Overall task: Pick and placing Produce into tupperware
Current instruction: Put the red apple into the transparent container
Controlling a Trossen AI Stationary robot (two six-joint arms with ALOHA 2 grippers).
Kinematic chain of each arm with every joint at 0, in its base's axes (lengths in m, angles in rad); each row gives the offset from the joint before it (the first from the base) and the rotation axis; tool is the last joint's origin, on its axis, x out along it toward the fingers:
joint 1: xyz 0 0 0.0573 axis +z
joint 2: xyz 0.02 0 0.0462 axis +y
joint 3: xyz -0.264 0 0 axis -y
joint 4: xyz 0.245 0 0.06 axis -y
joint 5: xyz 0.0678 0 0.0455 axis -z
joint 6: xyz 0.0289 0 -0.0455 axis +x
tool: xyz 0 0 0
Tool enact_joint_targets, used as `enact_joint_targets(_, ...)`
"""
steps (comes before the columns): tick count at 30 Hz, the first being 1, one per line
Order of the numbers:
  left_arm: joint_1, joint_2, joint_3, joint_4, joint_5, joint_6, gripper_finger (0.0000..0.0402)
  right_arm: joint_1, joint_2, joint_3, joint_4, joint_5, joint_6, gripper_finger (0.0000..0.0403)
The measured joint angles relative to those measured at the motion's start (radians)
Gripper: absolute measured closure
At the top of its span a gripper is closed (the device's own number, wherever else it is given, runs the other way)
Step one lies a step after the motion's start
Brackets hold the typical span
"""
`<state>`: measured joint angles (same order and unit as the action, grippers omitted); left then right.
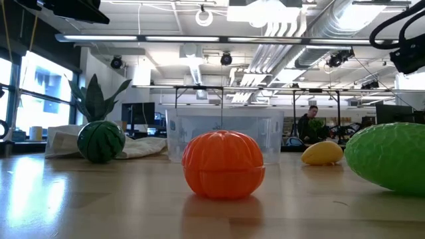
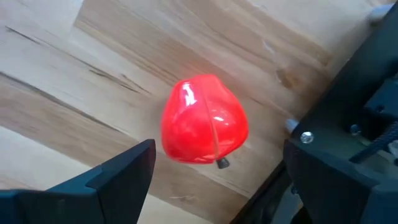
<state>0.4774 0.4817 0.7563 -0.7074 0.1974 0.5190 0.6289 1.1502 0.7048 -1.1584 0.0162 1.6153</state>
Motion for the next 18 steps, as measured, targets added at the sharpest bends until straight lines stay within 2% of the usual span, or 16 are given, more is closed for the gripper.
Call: enact_joint_targets(18,0.0,0.0,0.0,0.0,0.0,0.0,0.0316,-0.001,0.152,-0.001,0.091,-0.002,-0.027,0.0059)
